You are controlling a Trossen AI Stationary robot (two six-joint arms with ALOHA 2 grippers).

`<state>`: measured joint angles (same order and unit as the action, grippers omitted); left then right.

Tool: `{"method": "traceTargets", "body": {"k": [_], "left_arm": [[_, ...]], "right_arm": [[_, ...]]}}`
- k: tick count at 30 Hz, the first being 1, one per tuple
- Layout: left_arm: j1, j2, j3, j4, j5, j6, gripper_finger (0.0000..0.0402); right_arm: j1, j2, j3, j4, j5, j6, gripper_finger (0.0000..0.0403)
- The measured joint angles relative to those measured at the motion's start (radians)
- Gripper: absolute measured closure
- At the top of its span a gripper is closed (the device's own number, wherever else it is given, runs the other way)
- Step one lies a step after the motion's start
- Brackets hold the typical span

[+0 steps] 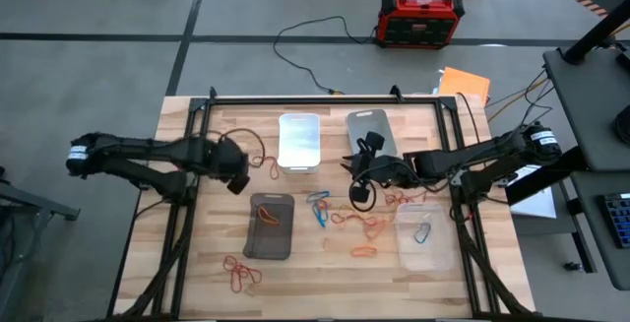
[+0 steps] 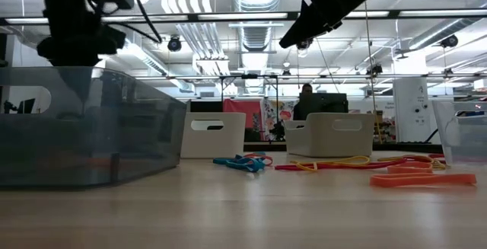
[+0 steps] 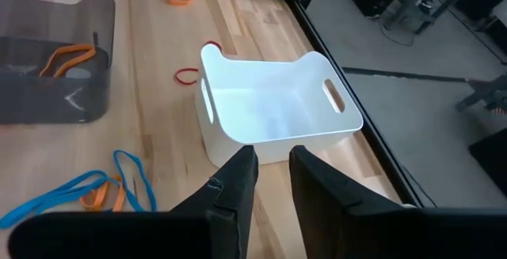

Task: Sort rubber bands into baskets
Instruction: Put the orange rubber band into the black bin

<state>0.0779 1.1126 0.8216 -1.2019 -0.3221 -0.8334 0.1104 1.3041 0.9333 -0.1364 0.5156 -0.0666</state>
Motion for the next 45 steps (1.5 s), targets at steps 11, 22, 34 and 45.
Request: {"method": "traceTargets", "body": {"k": [11, 22, 34, 45], "left_arm": [[0.317, -0.063, -0.149, 0.110, 0.150, 0.210, 0.0363], [0.317, -0.080, -0.260, 0.183, 0.151, 0.122, 0.0363], [0.333, -0.048, -0.283, 0.226, 0.073, 0.054, 0.0289], [0.333, 0.033, -0.284, 0.269, 0.070, 0.055, 0.0281]], "right_arm": [[0.000, 0.000, 0.000, -0.002, 0.000, -0.005, 0.0318], [0.000, 0.000, 0.000, -0.004, -0.003, -0.005, 0.0316], [0.000, 0.000, 0.000, -0.004, -0.027, -0.002, 0.0307], [0.000, 0.000, 0.000, -0.008, -0.027, -0.005, 0.0309]]}}
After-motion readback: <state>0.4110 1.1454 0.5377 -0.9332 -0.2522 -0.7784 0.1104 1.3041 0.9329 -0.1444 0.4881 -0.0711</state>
